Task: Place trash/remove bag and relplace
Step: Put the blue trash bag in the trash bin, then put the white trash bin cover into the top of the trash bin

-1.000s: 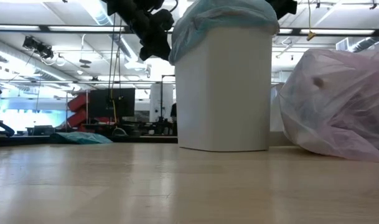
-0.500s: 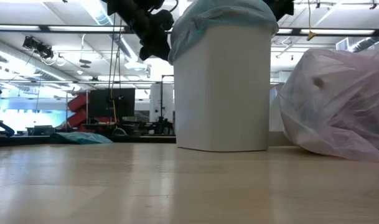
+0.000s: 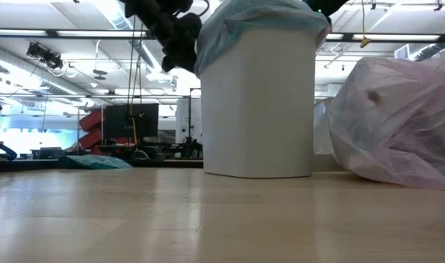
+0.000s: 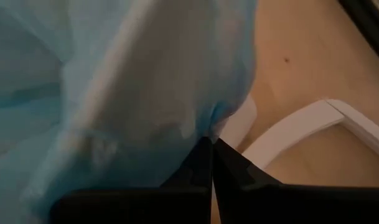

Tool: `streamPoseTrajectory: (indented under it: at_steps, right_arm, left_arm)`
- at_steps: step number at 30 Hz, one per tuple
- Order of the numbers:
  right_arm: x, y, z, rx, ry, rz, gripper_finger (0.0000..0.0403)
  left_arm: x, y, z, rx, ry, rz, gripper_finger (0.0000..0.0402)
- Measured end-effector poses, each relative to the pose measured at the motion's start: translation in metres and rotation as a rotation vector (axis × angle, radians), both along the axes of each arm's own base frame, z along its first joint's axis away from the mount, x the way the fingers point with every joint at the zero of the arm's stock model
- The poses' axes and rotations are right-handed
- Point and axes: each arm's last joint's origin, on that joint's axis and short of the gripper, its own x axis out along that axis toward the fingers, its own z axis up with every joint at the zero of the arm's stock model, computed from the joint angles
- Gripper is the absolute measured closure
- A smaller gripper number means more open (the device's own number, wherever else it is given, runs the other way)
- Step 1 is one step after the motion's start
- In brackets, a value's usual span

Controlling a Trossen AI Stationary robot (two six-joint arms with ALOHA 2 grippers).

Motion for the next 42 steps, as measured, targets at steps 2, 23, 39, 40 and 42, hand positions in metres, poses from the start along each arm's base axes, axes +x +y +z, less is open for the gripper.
streamPoseTrajectory:
  at_steps: [2, 23, 39, 40, 42]
  right_arm:
    - [-0.002, -0.001, 0.000, -0.003, 0.018, -0.011, 0.0403]
    - [-0.015, 0.007, 0.009, 0.030, 0.033, -0.014, 0.0321]
    - [-0.072, 0.030, 0.062, -0.182, 0.022, -0.157, 0.0279]
    - [-0.077, 0.033, 0.065, -0.189, 0.024, -0.164, 0.0279]
    - [-0.086, 0.041, 0.072, -0.199, 0.020, -0.184, 0.0279]
  left_arm:
    - [-0.001, 0.000, -0.001, -0.005, 0.009, -0.001, 0.0396]
    - [-0.004, -0.002, -0.004, -0.058, 0.044, 0.020, 0.0394]
    - [-0.005, 0.003, 0.003, 0.057, 0.062, 0.121, 0.0269]
    - [-0.006, 0.003, 0.007, 0.071, 0.068, 0.138, 0.0268]
    - [-0.011, 0.002, 0.016, 0.098, 0.088, 0.175, 0.0269]
